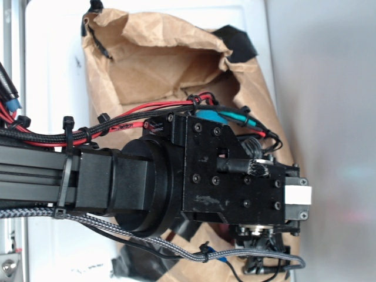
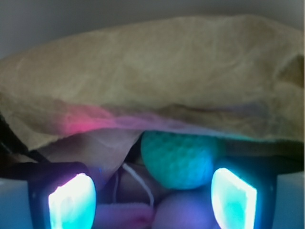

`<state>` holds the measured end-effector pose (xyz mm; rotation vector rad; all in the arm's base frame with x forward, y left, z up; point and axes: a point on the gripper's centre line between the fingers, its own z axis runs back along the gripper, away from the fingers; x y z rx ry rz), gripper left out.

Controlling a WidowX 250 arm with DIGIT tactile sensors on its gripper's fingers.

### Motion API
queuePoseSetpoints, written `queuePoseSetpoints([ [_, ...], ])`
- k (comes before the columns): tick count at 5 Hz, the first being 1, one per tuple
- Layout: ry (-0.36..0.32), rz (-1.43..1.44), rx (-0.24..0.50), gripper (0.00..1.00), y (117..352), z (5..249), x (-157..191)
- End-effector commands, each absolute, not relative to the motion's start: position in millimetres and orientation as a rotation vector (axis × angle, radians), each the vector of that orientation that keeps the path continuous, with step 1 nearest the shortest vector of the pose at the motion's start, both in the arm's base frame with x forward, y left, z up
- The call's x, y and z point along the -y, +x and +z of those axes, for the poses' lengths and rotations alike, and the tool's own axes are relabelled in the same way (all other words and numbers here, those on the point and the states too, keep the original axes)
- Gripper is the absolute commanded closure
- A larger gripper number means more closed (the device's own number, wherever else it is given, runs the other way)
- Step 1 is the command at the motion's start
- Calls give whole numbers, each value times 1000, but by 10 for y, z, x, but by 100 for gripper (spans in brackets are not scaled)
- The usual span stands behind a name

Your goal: Grab the green ball.

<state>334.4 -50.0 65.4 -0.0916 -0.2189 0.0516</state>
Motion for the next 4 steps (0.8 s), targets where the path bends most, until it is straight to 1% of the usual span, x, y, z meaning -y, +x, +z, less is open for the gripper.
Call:
queuePoseSetpoints([
  [1,-122,72,317,0,3310,1200,142],
  [2,-109,36,335,0,3067,1161,-123],
  [3,-69,-2,341,0,2949,1005,-191],
  [4,-58,-31,339,0,2908,951,-123],
])
